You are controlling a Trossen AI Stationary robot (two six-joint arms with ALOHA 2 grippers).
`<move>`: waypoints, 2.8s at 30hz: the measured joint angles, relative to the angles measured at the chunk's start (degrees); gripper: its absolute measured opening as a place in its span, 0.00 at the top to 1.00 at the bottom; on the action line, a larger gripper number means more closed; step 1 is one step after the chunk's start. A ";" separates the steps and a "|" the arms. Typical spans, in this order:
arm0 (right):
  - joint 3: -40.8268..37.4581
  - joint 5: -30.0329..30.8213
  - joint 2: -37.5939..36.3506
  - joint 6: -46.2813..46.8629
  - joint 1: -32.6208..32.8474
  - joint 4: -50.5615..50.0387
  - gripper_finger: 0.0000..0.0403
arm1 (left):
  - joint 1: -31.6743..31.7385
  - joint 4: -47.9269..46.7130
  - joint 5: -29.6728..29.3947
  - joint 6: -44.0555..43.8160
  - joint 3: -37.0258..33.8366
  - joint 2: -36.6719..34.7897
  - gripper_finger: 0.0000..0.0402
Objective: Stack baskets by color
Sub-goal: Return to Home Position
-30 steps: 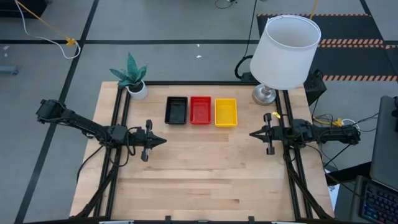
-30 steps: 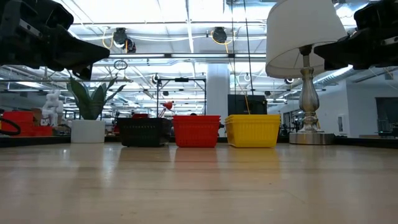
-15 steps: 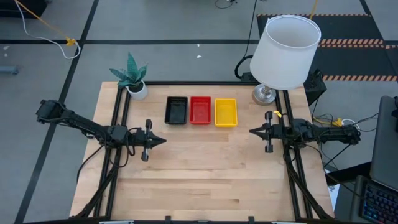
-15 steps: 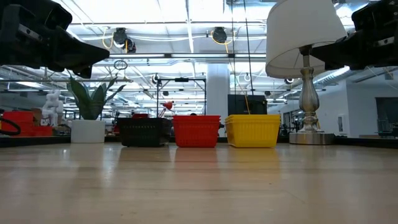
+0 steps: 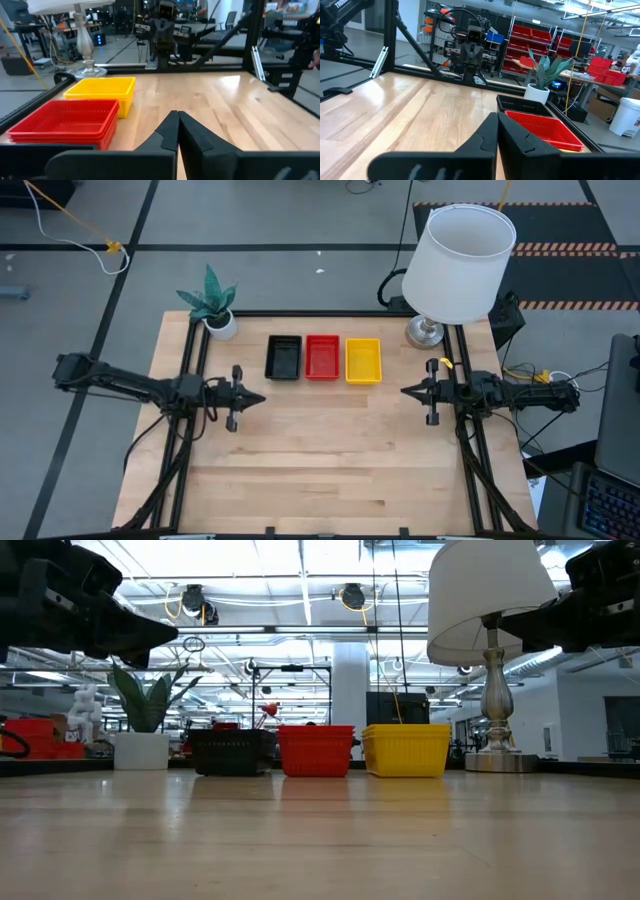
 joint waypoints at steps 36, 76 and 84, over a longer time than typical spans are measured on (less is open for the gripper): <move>0.00 -0.02 0.01 0.00 0.00 0.09 1.00 | 1.60 -28.60 2.41 3.28 0.00 -33.06 0.98; 0.00 -0.02 0.02 0.02 0.02 0.27 1.00 | 1.42 -27.09 4.86 2.54 -0.02 -34.92 0.99; 0.00 -0.02 0.01 0.02 0.02 0.27 1.00 | 2.47 -26.73 1.90 4.88 -0.02 -37.21 1.00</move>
